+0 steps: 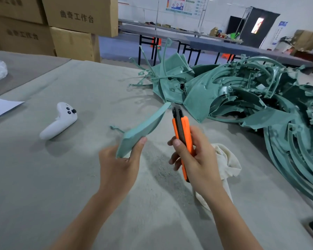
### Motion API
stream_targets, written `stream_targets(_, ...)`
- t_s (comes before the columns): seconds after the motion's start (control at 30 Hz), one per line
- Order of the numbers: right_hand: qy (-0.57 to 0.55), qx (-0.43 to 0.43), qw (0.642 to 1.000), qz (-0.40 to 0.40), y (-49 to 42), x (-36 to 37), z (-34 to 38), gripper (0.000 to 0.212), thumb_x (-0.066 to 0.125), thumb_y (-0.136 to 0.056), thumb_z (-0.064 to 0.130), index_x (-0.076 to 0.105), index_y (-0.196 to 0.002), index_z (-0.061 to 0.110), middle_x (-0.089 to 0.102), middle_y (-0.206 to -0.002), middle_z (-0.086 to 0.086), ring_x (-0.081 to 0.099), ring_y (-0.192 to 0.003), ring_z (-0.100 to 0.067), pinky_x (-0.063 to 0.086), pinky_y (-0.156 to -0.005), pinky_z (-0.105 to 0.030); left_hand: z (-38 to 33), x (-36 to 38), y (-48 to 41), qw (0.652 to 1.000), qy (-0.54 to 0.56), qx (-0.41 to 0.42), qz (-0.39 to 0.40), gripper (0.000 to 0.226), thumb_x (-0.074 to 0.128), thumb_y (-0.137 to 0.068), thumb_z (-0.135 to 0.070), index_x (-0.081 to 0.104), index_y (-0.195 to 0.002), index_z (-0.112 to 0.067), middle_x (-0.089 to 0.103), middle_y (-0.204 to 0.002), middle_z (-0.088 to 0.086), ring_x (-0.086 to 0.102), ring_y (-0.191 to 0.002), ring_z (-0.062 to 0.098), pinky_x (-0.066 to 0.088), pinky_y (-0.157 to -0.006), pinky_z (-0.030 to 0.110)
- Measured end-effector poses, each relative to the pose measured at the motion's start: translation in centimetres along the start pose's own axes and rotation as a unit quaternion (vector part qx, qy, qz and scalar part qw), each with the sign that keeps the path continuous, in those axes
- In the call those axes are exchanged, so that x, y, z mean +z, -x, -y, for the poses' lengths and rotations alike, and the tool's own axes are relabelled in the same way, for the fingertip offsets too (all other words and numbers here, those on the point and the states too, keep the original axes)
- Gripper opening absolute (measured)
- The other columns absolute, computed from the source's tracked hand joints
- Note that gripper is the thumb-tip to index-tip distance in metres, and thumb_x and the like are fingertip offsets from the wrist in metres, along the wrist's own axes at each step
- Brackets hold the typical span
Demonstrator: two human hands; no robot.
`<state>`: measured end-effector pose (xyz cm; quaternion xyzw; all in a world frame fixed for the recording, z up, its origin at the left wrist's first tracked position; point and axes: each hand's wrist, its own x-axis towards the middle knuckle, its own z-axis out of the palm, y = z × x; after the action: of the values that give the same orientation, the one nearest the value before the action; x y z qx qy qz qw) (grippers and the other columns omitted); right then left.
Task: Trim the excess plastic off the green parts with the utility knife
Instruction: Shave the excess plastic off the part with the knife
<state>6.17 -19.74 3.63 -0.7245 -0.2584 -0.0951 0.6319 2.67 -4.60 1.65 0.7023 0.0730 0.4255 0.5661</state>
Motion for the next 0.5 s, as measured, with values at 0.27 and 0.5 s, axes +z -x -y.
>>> stream_targets(0.27,-0.003,-0.03,0.987,-0.16,-0.6,-1.0,1.1,0.033,0.059,-0.092,0.028,0.06,-0.121,0.013,0.067,-0.083,-0.004,0.061,-0.051,-0.022,0.053,-0.05,-0.03,-1.3,0.0,-0.8,0.985,0.152,-0.04,-0.065,0.026,0.078,-0.073,-0.034,0.068,-0.082,-0.056,0.062,-0.088,-0.045,0.058,-0.088,-0.023,0.041,-0.07,-0.003)
stream_targets(0.5,0.039,-0.036,0.997,-0.053,0.1,-0.1,0.7,0.015,0.054,-0.089,0.039,0.064,-0.096,0.03,0.066,-0.075,0.0,0.056,-0.052,-0.015,0.047,-0.048,-0.036,-0.9,-0.4,-0.2,0.995,0.035,-0.036,-0.084,0.007,0.058,-0.071,-0.074,0.057,-0.065,-0.071,0.053,-0.064,-0.05,0.052,-0.085,-0.027,0.032,-0.081,-0.006)
